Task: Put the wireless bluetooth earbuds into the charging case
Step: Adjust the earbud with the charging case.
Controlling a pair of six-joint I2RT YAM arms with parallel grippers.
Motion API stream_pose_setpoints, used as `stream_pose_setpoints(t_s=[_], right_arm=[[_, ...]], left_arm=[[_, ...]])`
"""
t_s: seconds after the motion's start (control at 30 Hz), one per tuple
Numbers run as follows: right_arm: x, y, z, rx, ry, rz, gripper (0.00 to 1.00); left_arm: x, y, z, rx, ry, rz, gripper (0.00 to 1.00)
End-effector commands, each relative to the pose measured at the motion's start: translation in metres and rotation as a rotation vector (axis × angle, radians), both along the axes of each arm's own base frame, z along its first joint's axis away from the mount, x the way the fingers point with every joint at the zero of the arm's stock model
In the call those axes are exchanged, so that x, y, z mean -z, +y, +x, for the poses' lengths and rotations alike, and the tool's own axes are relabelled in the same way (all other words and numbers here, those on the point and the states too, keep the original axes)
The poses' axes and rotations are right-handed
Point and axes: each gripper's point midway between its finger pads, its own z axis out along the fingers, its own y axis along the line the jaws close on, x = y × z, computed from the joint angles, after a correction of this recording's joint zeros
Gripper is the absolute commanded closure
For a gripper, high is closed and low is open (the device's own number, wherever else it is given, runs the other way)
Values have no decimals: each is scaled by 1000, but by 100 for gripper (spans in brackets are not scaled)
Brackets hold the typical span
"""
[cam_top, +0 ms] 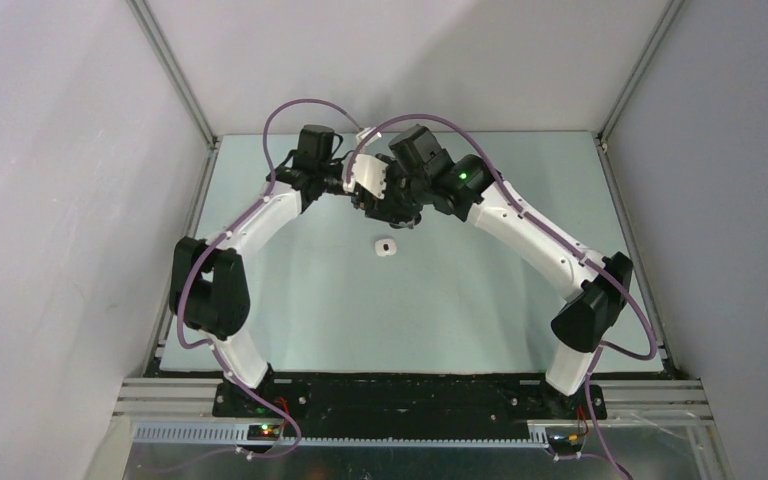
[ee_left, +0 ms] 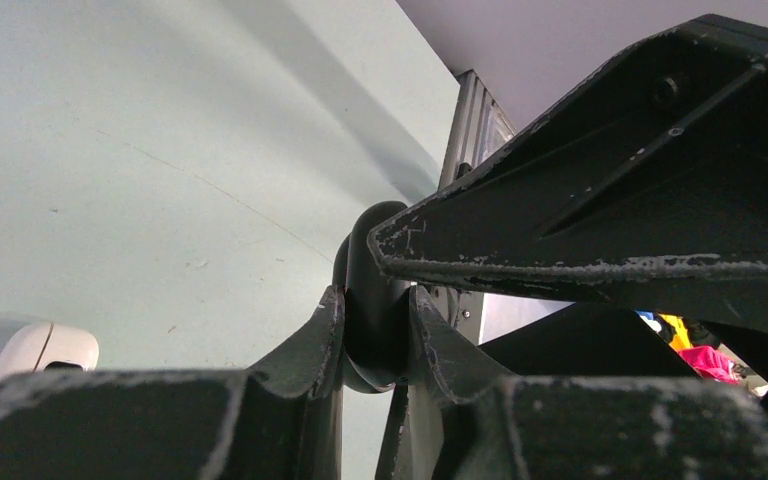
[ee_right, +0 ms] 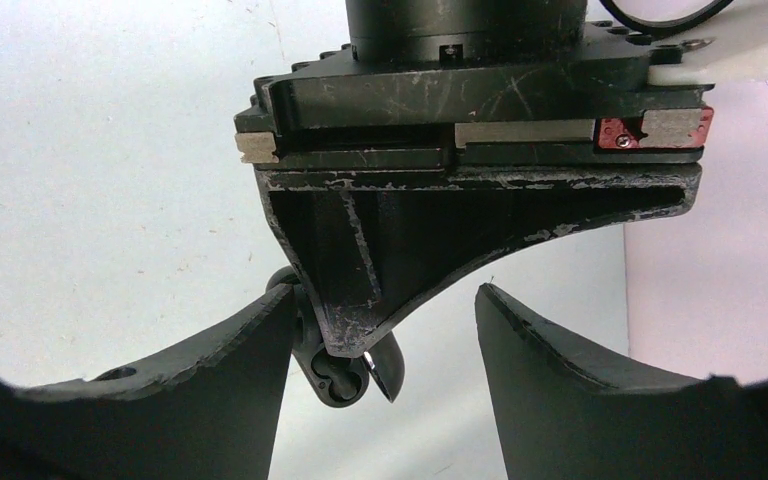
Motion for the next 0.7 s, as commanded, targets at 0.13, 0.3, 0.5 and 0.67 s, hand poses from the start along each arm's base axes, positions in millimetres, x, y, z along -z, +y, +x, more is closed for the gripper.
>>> stream_pose_setpoints(t_s=[0.13, 0.3, 0.5, 0.67], right_arm=[[-23, -19, 2, 16, -62, 13, 30], [-29, -26, 4, 28, -53, 32, 30], [-55, -18, -2, 4, -42, 123, 30], [-76, -18, -15, -32, -6, 219, 35]], left_arm=[[-28, -4, -6, 38, -71, -50, 100], [-27, -4, -5, 36, -66, -49, 100], [-27, -4, -5, 35, -66, -49, 100], [-28, -4, -4, 32, -67, -48, 100]])
